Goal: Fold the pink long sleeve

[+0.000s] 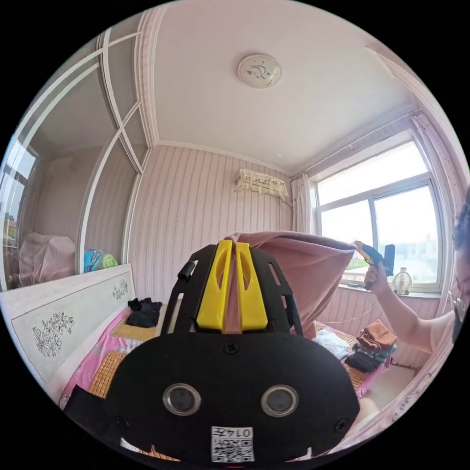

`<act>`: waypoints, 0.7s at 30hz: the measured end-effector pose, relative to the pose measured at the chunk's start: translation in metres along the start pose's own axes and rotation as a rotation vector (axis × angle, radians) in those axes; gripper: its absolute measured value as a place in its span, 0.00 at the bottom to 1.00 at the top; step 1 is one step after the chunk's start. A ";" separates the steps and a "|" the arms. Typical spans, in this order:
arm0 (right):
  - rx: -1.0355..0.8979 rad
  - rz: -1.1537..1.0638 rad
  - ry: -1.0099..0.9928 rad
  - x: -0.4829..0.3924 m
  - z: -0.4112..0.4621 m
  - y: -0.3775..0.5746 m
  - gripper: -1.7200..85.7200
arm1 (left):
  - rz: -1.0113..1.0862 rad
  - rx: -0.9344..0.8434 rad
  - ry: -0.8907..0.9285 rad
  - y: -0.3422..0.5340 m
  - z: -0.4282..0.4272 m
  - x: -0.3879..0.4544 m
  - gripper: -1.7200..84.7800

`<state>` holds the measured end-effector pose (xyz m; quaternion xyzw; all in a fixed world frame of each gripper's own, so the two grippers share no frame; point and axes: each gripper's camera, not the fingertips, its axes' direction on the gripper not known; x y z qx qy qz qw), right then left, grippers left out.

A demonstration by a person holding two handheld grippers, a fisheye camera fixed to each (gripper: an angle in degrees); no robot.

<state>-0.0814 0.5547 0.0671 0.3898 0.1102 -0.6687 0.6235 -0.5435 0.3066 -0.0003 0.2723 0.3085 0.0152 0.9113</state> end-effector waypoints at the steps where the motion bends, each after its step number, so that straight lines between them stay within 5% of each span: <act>1: -0.092 0.046 -0.003 0.010 0.013 0.039 0.04 | -0.019 -0.071 0.004 0.030 0.004 -0.010 0.01; 5: -0.461 0.248 0.123 0.043 0.061 0.191 0.04 | -0.123 -0.390 -0.045 0.149 0.030 -0.039 0.01; 9: -0.846 0.681 0.234 0.087 0.111 0.376 0.04 | -0.334 -0.811 -0.039 0.306 0.076 -0.064 0.01; 13: -0.940 0.953 0.258 0.107 0.133 0.461 0.04 | -0.376 -1.110 -0.048 0.400 0.117 -0.069 0.01; 21: -1.067 0.929 0.257 0.114 0.168 0.483 0.04 | -0.404 -1.255 -0.081 0.449 0.152 -0.091 0.01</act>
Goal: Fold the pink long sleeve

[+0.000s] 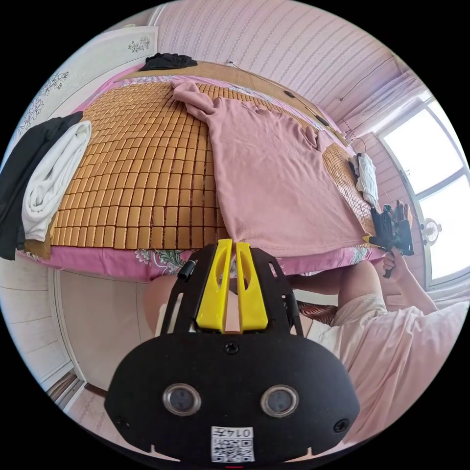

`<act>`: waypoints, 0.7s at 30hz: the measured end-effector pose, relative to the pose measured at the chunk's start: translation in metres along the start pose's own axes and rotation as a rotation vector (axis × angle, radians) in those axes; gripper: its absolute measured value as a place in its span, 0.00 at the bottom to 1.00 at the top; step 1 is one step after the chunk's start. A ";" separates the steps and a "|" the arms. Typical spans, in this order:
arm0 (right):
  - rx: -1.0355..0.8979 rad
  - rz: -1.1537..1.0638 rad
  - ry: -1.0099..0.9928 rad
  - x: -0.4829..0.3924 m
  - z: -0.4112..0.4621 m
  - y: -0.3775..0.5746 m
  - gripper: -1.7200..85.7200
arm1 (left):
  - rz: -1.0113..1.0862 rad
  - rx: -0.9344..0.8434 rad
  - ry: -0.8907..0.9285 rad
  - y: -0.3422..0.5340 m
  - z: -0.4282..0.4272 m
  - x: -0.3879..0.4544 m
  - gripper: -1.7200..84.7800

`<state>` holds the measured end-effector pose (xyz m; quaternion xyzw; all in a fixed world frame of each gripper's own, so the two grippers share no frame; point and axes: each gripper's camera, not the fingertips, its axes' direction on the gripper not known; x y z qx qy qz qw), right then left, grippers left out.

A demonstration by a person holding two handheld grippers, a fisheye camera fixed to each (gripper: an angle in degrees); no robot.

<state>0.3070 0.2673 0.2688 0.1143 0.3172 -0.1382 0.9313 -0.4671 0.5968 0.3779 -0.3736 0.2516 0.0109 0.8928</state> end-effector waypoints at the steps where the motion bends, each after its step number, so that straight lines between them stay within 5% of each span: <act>1: -0.018 0.002 -0.002 -0.001 0.005 -0.004 0.04 | -0.002 -0.009 -0.003 -0.003 0.004 -0.003 0.01; 15: -0.236 -0.087 0.224 -0.026 0.056 -0.031 0.08 | -0.008 -0.026 -0.006 -0.042 0.050 0.000 0.08; 21: -0.131 -0.069 0.263 -0.010 0.045 -0.053 0.10 | 0.065 0.034 -0.048 -0.087 0.058 0.019 0.08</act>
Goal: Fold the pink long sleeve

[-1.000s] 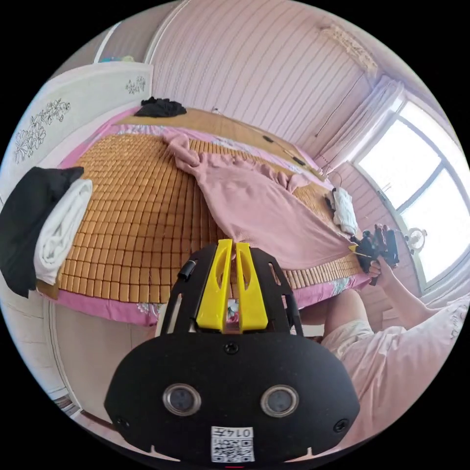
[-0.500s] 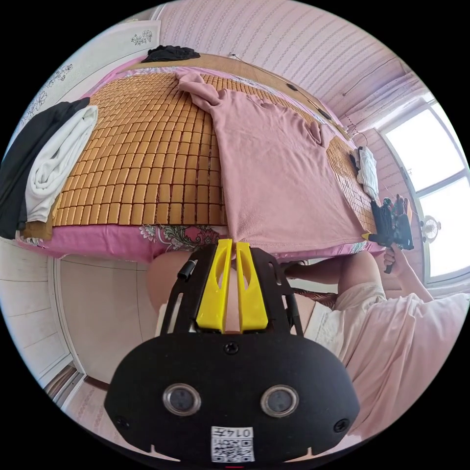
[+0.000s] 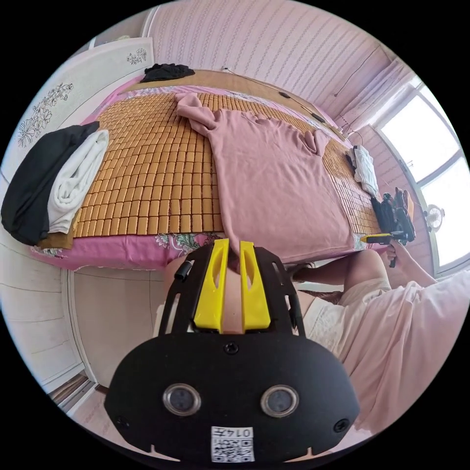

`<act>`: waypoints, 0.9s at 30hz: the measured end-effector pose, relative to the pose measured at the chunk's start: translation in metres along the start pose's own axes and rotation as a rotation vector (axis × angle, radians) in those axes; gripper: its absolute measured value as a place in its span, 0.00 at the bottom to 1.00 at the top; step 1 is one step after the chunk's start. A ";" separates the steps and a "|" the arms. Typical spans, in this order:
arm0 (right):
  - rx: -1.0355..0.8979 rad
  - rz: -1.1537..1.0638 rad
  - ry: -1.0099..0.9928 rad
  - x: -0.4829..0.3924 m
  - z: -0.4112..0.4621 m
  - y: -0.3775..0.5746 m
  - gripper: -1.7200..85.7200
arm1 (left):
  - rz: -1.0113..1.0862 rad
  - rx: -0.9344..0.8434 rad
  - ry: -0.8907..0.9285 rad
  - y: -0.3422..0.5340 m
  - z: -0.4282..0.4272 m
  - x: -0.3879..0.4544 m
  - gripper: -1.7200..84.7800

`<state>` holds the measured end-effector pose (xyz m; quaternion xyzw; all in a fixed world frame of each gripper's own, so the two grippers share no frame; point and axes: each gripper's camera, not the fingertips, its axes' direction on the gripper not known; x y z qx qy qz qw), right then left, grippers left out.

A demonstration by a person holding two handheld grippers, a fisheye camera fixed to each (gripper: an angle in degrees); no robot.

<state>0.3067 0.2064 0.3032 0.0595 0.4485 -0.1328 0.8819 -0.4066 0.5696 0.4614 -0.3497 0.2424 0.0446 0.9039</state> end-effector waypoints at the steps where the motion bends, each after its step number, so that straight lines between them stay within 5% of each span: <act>1: 0.043 0.014 -0.014 0.006 -0.007 -0.008 0.12 | 0.024 0.008 0.017 -0.014 0.008 0.007 0.08; 10: 0.328 0.124 -0.065 0.064 -0.057 -0.126 0.16 | 0.288 0.025 0.181 -0.174 0.122 0.099 0.08; 19: 0.387 0.247 -0.046 0.105 -0.026 -0.263 0.17 | 0.438 -0.061 0.285 -0.299 0.263 0.212 0.08; 23: 0.351 0.268 -0.127 0.117 -0.004 -0.277 0.06 | 0.453 -0.129 0.301 -0.318 0.305 0.235 0.07; 27: 0.513 0.258 -0.073 0.112 -0.024 -0.207 0.05 | 0.467 -0.123 0.312 -0.332 0.331 0.246 0.03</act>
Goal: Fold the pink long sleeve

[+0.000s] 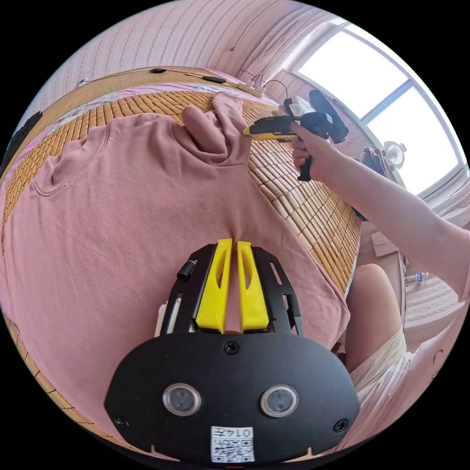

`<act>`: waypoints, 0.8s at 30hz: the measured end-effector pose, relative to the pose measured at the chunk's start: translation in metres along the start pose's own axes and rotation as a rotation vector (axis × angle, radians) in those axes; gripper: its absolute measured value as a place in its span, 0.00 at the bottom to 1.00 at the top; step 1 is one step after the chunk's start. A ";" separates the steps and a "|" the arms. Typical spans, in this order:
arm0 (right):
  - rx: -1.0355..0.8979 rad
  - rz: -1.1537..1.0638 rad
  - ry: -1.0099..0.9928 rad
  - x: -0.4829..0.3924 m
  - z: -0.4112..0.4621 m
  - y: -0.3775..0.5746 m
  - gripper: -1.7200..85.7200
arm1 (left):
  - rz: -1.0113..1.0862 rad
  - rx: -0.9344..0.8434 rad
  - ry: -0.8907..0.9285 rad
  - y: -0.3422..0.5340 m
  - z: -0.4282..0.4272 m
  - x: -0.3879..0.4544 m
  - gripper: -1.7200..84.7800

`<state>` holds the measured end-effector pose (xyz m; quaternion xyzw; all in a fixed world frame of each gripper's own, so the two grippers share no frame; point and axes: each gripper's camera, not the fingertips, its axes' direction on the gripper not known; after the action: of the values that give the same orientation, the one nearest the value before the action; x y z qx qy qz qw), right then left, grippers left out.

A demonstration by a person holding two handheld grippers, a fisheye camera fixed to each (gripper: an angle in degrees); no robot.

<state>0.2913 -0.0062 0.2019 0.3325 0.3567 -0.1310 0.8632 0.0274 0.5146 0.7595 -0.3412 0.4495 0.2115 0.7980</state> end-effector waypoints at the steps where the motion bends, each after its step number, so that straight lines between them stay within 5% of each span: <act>1: 0.025 -0.022 0.019 0.000 -0.022 0.027 0.05 | 0.003 0.001 -0.002 -0.005 0.005 0.001 0.02; 7: -0.235 -0.090 0.030 0.015 -0.057 0.140 0.12 | 0.036 -0.037 -0.041 -0.036 0.026 0.013 0.02; 13: 0.083 0.058 0.228 0.073 -0.122 0.106 0.16 | 0.088 0.072 -0.095 -0.081 0.025 0.034 0.01; 18: 0.030 0.277 0.253 0.130 -0.096 0.075 0.13 | 0.124 0.051 -0.102 -0.136 0.055 0.055 0.01; 24: 0.183 0.240 0.355 0.124 -0.161 0.133 0.05 | 0.103 0.047 -0.050 -0.188 0.093 0.071 0.01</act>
<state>0.3561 0.2017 0.0946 0.4670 0.4474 0.0013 0.7628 0.2377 0.4581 0.7990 -0.2933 0.4512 0.2500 0.8049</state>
